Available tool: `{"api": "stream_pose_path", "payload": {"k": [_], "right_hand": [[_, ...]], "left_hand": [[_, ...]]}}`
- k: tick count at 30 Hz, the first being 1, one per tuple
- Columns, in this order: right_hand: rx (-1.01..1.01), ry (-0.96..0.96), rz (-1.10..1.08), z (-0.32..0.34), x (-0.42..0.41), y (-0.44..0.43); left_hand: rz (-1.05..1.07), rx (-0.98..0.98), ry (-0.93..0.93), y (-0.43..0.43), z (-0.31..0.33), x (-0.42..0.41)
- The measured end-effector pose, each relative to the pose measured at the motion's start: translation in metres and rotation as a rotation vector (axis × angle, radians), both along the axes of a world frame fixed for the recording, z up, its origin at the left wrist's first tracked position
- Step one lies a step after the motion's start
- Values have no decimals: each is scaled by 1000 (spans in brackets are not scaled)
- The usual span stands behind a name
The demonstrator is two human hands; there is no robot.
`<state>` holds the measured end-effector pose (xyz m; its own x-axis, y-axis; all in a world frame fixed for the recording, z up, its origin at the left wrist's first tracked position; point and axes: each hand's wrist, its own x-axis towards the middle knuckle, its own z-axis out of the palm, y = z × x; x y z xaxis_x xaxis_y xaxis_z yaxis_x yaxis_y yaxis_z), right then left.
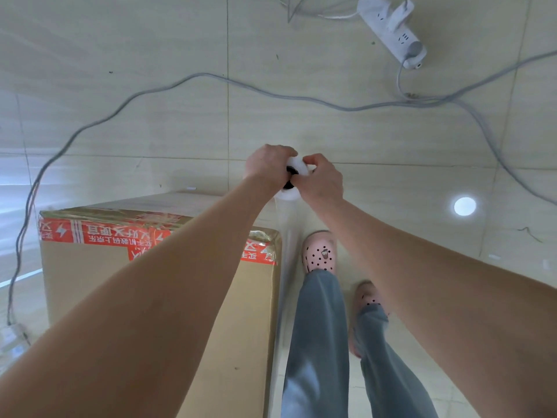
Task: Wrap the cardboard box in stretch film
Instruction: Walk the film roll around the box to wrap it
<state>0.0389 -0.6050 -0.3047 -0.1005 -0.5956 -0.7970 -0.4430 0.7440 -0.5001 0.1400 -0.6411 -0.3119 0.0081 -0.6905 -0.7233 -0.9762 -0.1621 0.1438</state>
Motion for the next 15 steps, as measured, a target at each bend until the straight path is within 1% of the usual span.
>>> {"api": "stream_pose_path", "payload": {"k": [3,5,7,10,13,15], "right_hand": [[-13,36,99,0,1,-11],[-32,58,143,0,5,-20],[-62,58,124,0,12,-25],[-99,67,58,-1,26,-28],[-4,30,29,1,41,-35],[25,16,66,1,49,-41]], "left_hand": [[-76,23,-57,-9,-5,2],[-32,25,-63,-12,-8,10],[90,28,-37,-13,-11,21],[365,16,29,-15,-12,36],[622,6,112,-16,-10,49],[765,29,148,-12,-9,58]]}}
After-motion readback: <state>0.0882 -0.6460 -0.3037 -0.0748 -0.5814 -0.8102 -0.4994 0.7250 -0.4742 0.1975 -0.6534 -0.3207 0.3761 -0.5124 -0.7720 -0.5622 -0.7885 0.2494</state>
